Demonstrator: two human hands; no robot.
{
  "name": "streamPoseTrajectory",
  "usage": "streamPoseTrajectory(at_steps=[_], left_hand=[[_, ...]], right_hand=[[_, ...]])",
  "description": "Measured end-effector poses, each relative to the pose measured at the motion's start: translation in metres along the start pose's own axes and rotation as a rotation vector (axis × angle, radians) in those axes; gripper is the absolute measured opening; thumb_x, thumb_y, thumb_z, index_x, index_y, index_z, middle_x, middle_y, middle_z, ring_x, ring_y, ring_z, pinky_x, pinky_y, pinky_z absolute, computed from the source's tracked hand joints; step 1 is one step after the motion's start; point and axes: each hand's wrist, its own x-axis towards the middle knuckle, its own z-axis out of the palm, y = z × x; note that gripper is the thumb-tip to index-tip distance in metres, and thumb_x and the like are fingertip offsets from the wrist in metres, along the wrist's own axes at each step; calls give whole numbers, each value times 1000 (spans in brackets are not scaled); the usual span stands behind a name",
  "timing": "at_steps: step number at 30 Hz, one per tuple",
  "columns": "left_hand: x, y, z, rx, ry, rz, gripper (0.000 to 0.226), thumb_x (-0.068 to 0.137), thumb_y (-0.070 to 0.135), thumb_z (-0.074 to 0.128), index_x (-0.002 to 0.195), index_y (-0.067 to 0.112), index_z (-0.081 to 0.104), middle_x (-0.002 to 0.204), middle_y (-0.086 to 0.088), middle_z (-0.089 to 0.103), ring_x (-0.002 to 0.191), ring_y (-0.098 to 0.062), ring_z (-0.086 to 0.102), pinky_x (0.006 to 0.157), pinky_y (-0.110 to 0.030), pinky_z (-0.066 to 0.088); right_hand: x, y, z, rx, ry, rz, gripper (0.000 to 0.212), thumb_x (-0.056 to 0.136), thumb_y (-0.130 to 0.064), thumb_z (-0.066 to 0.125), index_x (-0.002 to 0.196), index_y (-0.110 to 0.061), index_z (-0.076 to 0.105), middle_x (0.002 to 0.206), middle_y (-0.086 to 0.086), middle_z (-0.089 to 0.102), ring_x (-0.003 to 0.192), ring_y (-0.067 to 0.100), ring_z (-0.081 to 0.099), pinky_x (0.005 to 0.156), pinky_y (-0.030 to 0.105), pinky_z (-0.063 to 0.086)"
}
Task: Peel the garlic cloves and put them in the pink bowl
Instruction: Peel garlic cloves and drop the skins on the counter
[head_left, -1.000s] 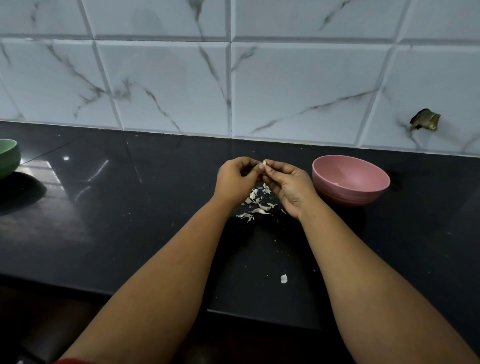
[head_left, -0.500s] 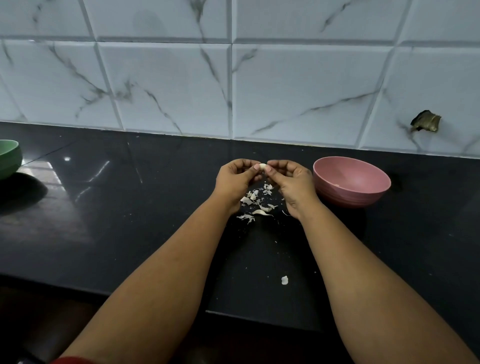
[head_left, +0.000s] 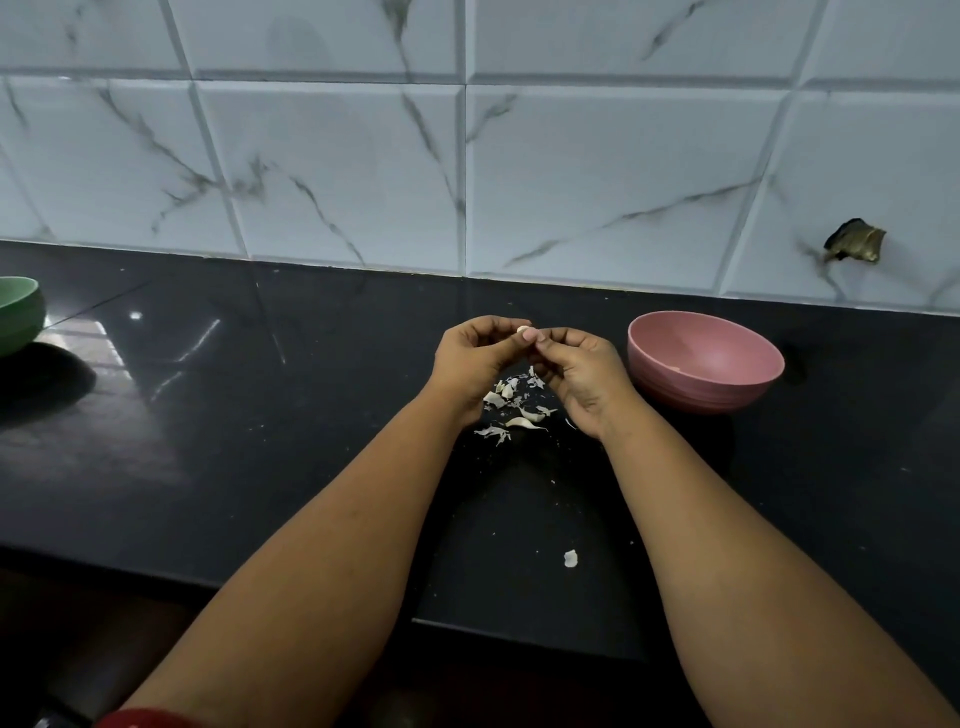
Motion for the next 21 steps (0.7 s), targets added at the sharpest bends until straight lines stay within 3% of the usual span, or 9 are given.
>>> streamPoseTrajectory(at_steps=[4,14,21], left_hand=[[0,2,-2,-39,-59,-31,7,86,-5,67,89,1,69,79,-7,72,76,-15,71,73,-22,57],[4,3,-7,-19,-121,-72,17,93,-2,59,107,1,69,89,-6,72,85,-11,69,83,-18,55],[6,1,-5,-63,-22,-86,22,94,-4,56,113,-11,63,79,-6,74,73,-8,71,70,-14,55]], right_hand=[[0,0,-4,22,-20,34,16,91,1,58,79,-7,64,64,-1,65,60,6,59,59,16,50],[-1,1,3,-16,-47,139,25,100,-6,45,80,-10,60,68,0,51,62,7,46,57,18,41],[1,0,1,-239,126,-138,6,88,-4,65,87,-9,68,75,5,67,64,9,61,62,18,50]])
